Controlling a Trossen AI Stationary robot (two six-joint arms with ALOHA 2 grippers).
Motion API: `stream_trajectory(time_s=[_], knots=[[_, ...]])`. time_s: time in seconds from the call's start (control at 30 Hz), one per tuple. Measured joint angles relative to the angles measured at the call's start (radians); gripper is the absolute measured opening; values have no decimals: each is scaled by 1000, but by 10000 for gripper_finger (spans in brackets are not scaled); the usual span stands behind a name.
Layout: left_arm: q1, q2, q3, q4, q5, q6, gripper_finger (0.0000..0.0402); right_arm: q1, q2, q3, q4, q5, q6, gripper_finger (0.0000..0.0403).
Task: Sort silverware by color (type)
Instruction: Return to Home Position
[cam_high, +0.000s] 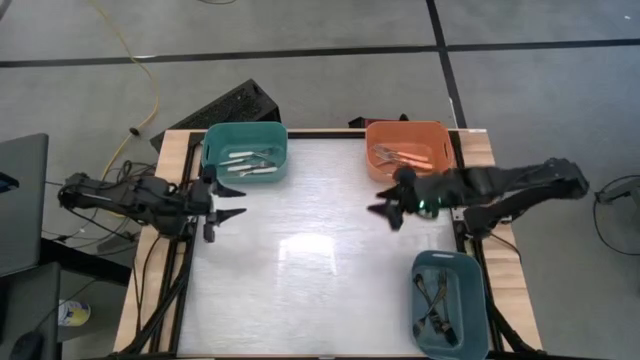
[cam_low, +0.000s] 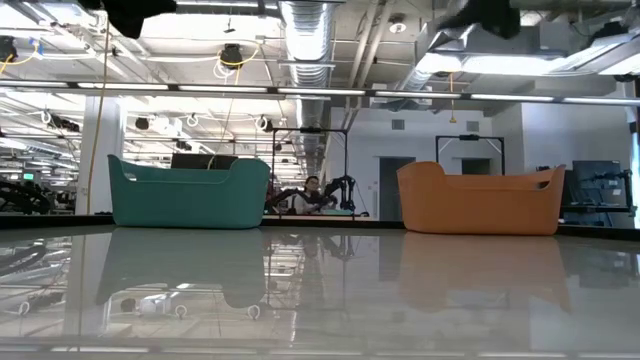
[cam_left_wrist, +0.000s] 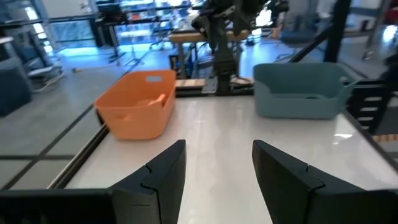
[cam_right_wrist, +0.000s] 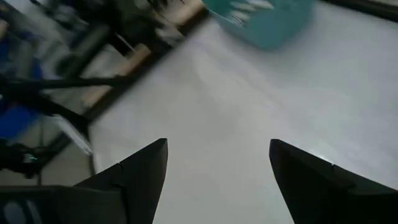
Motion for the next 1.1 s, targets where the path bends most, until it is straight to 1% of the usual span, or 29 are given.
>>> stream_trajectory(time_s=[0.1,0.2,0.27,0.33,0.47,0.53,0.6,0.7,0.77,0.83,0.87,0.9,0.97,1.1], knots=[[0,-27,0,0,44,0,171,135,51,-3,110,154,10,305],[2,-67,0,0,63,-13,171,218,98,-3,150,270,10,305],[7,-95,0,-1,61,-39,171,230,118,-4,148,307,0,300],[14,-120,1,-11,61,-86,171,219,117,-14,148,313,-26,289],[23,-163,1,-72,61,-143,171,156,60,-99,185,311,-110,253],[23,-186,1,-103,47,-174,171,107,5,-174,253,276,-168,224],[23,-208,-4,-119,27,-216,171,46,-63,-275,370,198,-221,190],[23,-263,-67,-65,18,-271,171,-69,-148,-450,631,22,-284,129],[23,-309,-137,33,25,-291,171,-150,-188,-558,805,-110,-294,88],[23,-365,-222,102,24,-307,171,-224,-210,-640,946,-224,-288,48],[23,-388,-258,128,17,-318,171,-255,-220,-672,989,-271,-282,29],[23,-414,-290,146,5,-334,171,-285,-230,-704,1030,-312,-282,18],[23,-437,-328,160,-28,-364,171,-330,-254,-762,1108,-356,-281,15],[24,-429,-335,161,-29,-369,171,-397,-348,-879,1179,-371,-266,25]])
